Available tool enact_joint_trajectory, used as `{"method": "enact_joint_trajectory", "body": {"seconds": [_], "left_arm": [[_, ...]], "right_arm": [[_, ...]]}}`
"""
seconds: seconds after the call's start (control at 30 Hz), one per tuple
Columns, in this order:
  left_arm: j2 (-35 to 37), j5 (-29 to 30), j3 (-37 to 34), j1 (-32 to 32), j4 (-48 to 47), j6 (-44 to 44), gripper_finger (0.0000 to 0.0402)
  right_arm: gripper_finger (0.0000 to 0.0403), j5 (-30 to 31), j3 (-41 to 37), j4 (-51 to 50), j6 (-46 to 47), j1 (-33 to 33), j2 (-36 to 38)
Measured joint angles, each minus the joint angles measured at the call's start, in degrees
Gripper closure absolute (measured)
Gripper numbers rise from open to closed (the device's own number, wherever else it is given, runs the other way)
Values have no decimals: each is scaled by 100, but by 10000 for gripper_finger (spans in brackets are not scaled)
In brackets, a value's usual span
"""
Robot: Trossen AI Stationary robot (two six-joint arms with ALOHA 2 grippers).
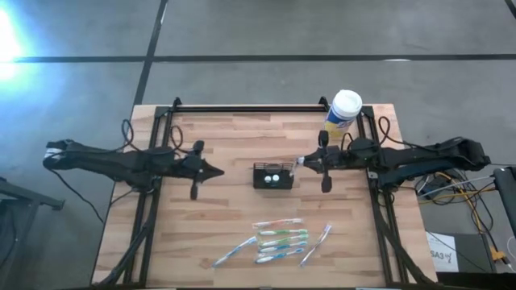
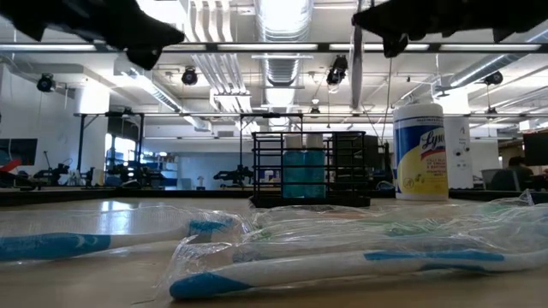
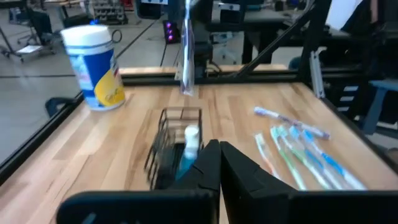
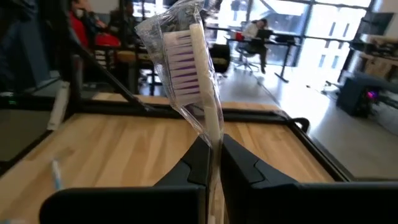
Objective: Pick & Place toothbrushing station
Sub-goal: Put the top purple toothbrush into the wire organizer
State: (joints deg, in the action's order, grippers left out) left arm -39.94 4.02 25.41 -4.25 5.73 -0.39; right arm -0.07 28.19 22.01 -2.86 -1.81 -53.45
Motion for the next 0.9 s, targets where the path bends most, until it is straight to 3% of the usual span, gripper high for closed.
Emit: {"method": "enact_joint_trajectory", "body": {"seconds": [0.3, 0.73, 0.9], "left_arm": [[1038, 21, -528, 0, 24, -15, 393], [1169, 41, -483, -4, 27, -215, 389], [1169, 39, -483, -4, 22, -324, 390]], "right_arm": [[390, 47, -409, 951, 563, -294, -365], [390, 351, -449, 1483, 673, -316, -1511], [390, 328, -770, 2223, 757, -317, -1766]]}}
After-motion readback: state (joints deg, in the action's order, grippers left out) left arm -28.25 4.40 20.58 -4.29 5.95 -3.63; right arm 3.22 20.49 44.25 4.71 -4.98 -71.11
